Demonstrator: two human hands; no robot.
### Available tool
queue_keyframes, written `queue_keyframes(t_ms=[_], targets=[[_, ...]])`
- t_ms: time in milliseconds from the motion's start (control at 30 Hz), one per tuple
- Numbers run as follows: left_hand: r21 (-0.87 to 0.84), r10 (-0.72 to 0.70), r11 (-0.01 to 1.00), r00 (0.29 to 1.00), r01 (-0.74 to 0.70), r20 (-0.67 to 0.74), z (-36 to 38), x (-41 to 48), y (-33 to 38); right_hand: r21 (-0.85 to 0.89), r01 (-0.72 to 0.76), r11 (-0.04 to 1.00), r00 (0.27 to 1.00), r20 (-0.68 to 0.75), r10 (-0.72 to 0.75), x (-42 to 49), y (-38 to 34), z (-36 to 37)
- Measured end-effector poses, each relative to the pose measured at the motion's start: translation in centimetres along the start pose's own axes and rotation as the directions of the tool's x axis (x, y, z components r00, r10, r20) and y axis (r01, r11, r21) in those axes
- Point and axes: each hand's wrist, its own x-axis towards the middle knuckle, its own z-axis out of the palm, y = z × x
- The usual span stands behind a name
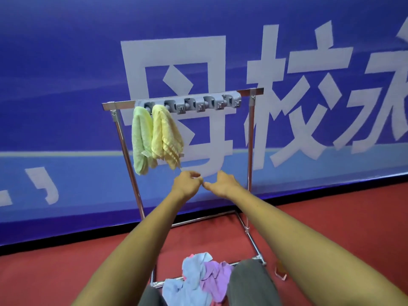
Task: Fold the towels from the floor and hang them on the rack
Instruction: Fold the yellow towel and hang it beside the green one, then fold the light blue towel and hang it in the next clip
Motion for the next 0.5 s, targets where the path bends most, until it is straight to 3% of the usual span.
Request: queue_keyframes(t_ms=[500], targets=[[0.103,-0.257,0.965,0.95,0.242,0.179,8.1,0.7,-15.3,-0.097,-0.156,0.983,0.956,0.237,0.175,3.7,6.6,15.0]])
